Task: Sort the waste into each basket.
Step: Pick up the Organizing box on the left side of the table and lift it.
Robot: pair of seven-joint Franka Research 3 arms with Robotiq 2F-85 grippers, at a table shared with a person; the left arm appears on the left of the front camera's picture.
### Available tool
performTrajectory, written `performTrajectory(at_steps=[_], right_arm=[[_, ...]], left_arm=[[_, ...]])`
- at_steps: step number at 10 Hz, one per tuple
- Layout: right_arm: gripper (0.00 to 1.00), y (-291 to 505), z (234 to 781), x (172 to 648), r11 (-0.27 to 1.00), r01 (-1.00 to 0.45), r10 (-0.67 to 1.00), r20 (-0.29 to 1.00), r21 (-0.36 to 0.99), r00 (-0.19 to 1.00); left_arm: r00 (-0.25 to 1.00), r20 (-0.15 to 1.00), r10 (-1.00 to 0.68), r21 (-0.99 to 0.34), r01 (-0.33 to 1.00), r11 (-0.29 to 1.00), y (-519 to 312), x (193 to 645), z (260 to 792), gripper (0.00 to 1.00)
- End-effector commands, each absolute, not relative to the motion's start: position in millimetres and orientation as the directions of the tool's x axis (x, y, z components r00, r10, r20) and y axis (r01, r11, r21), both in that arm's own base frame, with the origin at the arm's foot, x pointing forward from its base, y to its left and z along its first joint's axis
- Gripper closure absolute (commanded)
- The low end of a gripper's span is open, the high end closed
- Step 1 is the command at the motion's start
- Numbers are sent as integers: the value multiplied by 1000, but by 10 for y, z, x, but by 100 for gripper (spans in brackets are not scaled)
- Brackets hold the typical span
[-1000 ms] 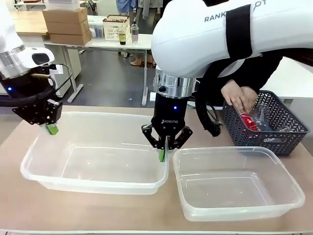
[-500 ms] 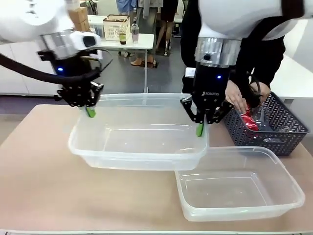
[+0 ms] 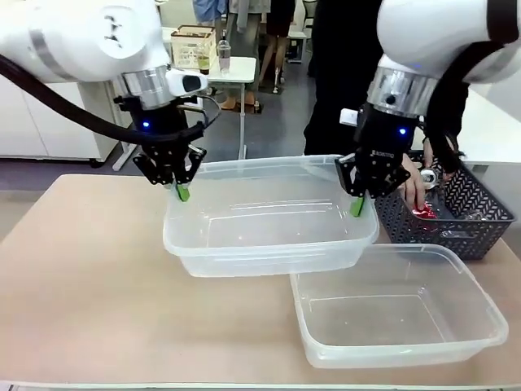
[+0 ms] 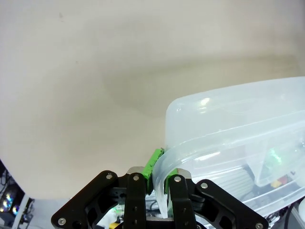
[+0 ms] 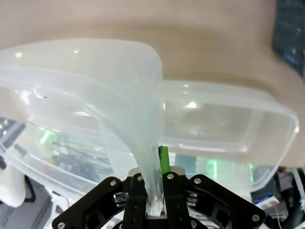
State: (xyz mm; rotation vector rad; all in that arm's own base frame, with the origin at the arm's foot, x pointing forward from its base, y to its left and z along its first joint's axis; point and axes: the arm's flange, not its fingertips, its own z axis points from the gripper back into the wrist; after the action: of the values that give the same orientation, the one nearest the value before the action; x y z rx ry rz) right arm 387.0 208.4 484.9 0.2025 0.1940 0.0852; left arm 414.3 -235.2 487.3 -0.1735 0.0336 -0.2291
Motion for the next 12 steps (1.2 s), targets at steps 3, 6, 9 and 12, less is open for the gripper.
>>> performTrajectory(at_steps=[3,6,9,12], right_arm=[[95,2051,4589,4009,940,-124,198,-211,317,957],[95,1980,4521,3859,937,-94,158,-169,336,973],[95,1998,4533,4025,961,-86,147,-222,264,964],[95,1998,4533,4025,961,-86,147,-222,264,964]], left_arm=[[993,13,-121,-139,122,983,-2608,4454,4894,93],[997,11,-73,-161,73,984,-2710,4646,4951,93],[993,8,-119,-149,118,982,-2513,4528,4902,93],[993,8,-119,-149,118,982,-2513,4528,4902,93]])
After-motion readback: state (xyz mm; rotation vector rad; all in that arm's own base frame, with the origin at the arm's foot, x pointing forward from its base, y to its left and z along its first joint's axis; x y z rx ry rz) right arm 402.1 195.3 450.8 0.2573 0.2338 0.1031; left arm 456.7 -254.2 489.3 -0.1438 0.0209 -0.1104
